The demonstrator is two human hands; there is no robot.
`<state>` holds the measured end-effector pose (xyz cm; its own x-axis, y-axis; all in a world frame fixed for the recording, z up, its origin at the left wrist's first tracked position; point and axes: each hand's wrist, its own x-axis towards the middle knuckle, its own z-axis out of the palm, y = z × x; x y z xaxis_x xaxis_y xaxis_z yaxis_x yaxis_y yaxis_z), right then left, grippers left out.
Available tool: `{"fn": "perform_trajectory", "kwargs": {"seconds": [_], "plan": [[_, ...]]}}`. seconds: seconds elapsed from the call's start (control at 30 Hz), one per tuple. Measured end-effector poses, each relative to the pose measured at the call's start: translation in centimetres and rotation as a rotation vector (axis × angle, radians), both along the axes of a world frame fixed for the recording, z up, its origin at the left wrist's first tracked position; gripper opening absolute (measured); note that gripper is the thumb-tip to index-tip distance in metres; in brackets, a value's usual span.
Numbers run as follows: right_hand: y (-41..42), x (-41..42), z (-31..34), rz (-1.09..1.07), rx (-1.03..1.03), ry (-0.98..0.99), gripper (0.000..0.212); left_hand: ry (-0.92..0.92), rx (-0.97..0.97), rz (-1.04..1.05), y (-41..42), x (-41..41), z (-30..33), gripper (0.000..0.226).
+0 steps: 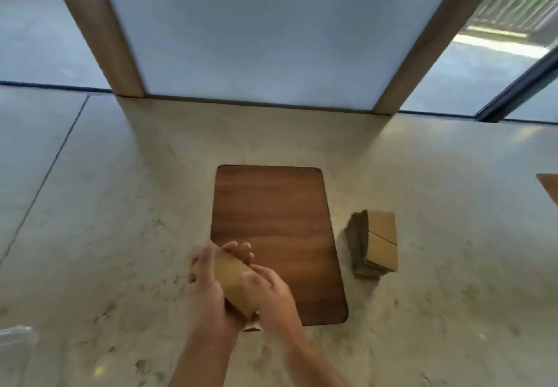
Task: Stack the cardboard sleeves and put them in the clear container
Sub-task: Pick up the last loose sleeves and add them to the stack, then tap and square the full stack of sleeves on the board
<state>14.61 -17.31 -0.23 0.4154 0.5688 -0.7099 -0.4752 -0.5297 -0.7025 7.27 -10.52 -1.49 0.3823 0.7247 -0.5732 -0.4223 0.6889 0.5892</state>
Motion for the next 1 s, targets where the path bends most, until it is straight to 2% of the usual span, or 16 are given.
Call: {"fn": "perform_trajectory", "kwargs": {"seconds": [0.07, 0.13, 0.27, 0.33, 0.37, 0.43, 0.47, 0.53, 0.63, 0.8, 1.0], "plan": [[-0.9, 2.8, 0.3, -0.007, -0.029, -0.001, 0.022, 0.103, 0.182, -0.020, -0.8, 3.2, 0.2, 0.023], [-2.1, 5.6, 1.0, -0.010, -0.016, -0.040, 0.015, 0.181, 0.326, -0.101, -0.8, 5.4, 0.5, 0.005], [-6.0, 10.3, 3.2, -0.017, 0.140, -0.087, 0.025, 0.096, 0.293, -0.482, 0.0, 11.5, 3.0, 0.039], [-8.2, 12.5, 4.4, -0.074, 0.193, -0.125, 0.036, 0.177, 0.385, -0.682, -0.4, 15.4, 4.8, 0.052], [-9.0, 13.6, 5.0, -0.122, 0.228, -0.151, 0.033, 0.233, 0.443, -0.730, -1.0, 17.3, 5.4, 0.058], [-10.6, 15.9, 5.5, -0.227, 0.273, -0.254, 0.015, 0.346, 0.578, -0.732, -2.5, 20.8, 6.2, 0.059], [-11.3, 17.0, 5.6, -0.266, 0.251, -0.342, 0.013, 0.409, 0.657, -0.708, -3.2, 22.2, 6.0, 0.054], [-12.4, 19.0, 5.2, -0.257, 0.134, -0.518, 0.017, 0.564, 0.770, -0.666, -4.2, 23.8, 4.7, 0.041], [-12.8, 20.5, 4.2, -0.130, -0.032, -0.683, 0.022, 0.725, 0.765, -0.652, -4.9, 23.8, 2.5, 0.034], [-11.5, 20.4, 2.8, -0.091, -0.148, -0.767, 0.013, 0.691, 0.668, -0.667, -5.8, 23.5, 0.9, 0.028], [-10.7, 19.8, 2.6, -0.035, -0.194, -0.907, 0.009, 0.656, 0.759, -0.701, -6.1, 23.8, 0.5, 0.025]]}}
